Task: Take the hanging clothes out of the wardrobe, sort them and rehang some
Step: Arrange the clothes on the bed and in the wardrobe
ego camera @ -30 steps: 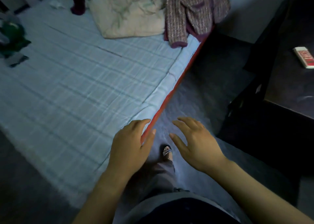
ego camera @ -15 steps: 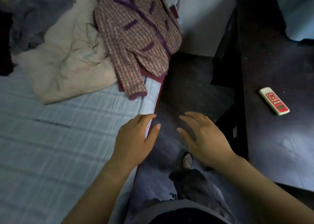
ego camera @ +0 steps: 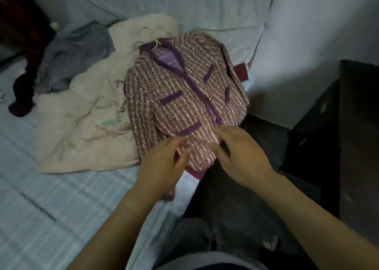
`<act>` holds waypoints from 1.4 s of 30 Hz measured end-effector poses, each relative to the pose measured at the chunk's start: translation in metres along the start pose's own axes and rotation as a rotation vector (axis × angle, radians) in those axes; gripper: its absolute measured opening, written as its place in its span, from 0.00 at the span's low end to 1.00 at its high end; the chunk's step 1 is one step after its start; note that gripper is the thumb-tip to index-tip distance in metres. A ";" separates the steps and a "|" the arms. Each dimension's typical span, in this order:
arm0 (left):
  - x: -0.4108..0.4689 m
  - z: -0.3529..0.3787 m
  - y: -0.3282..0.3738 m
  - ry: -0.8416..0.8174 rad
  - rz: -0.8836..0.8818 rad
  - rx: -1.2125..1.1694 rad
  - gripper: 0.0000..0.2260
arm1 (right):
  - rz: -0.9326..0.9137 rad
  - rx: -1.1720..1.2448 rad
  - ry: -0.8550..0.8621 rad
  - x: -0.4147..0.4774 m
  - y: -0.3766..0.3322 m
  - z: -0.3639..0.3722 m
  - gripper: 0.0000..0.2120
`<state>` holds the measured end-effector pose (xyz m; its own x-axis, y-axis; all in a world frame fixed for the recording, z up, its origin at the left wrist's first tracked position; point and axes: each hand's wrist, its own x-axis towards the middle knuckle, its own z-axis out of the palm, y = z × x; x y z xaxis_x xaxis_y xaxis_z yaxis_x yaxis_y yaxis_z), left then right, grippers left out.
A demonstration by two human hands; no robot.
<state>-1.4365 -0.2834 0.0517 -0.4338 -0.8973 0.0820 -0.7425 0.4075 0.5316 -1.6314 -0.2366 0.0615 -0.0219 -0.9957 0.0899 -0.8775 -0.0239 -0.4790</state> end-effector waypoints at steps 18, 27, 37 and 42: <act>0.339 -0.038 -0.156 0.140 -0.286 0.160 0.19 | -0.286 -0.093 -0.229 0.406 0.080 -0.011 0.22; 0.426 -0.026 -0.194 0.198 -0.716 0.200 0.19 | -0.502 -0.181 -0.325 0.593 0.104 0.027 0.22; 0.418 0.008 -0.161 0.310 -0.930 0.240 0.26 | -0.644 -0.132 -0.493 0.637 0.128 0.052 0.18; 0.379 0.010 -0.124 0.481 -0.996 0.199 0.24 | -0.682 -0.022 -0.564 0.611 0.115 0.043 0.18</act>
<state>-1.5142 -0.6722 0.0084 0.6083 -0.7929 0.0355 -0.7354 -0.5463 0.4008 -1.7249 -0.8515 0.0241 0.7440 -0.6612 -0.0968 -0.6224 -0.6329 -0.4606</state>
